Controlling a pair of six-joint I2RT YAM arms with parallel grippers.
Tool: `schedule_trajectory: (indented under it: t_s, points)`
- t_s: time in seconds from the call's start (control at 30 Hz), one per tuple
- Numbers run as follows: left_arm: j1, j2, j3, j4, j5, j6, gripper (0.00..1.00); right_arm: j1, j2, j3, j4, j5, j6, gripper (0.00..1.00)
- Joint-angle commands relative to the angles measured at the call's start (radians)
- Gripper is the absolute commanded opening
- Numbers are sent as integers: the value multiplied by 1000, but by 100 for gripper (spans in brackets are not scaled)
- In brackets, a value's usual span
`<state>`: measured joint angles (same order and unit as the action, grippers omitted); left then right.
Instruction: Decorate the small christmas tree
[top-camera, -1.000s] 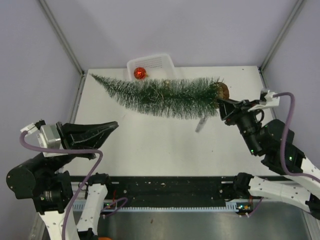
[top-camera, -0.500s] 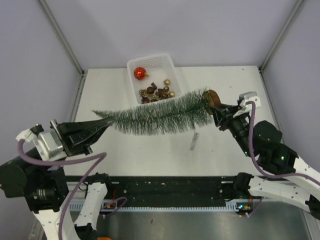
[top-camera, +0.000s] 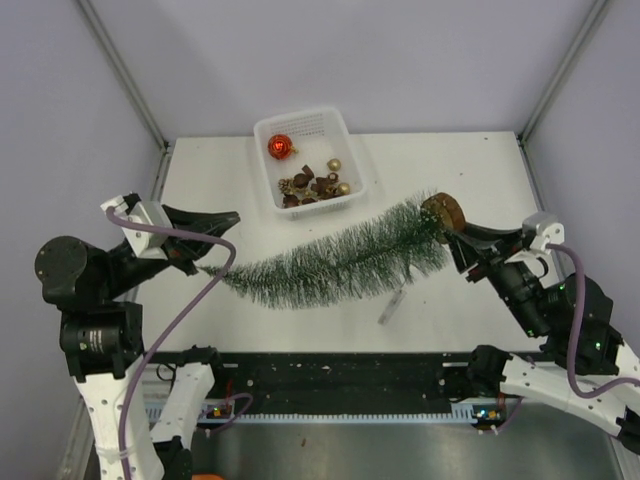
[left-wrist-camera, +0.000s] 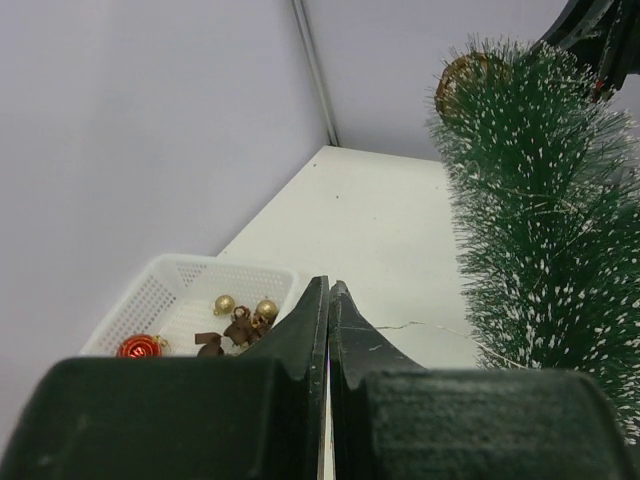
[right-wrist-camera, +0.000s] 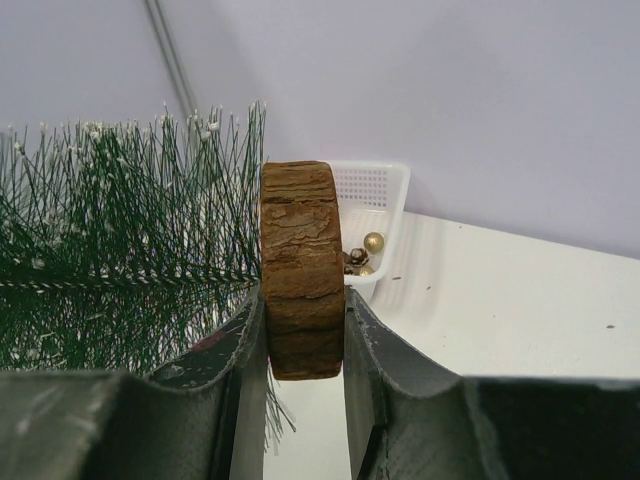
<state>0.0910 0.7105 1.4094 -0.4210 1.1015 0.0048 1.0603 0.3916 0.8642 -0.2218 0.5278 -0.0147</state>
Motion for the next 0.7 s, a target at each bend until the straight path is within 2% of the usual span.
schedule_trajectory:
  t_s: [0.0, 0.1, 0.2, 0.33, 0.5, 0.67]
  points:
    - [1, -32, -32, -4, 0, -1, 0, 7, -31, -4, 88, 3, 65, 0]
    - [3, -51, -72, 115, 75, -219, 0, 7, -59, 7, 93, 6, 88, 0]
    - [3, -72, -166, 395, 132, -519, 0, 7, -92, 16, 91, 20, 93, 0]
    - [1, -43, -188, 690, 185, -825, 0, 7, -122, 36, 67, 26, 84, 0]
    - [-2, -32, -152, 751, 202, -902, 0, 9, -131, 55, 58, 18, 85, 0]
    - [-8, -57, -155, 737, 204, -901, 0, 10, -105, 65, 81, 87, 110, 0]
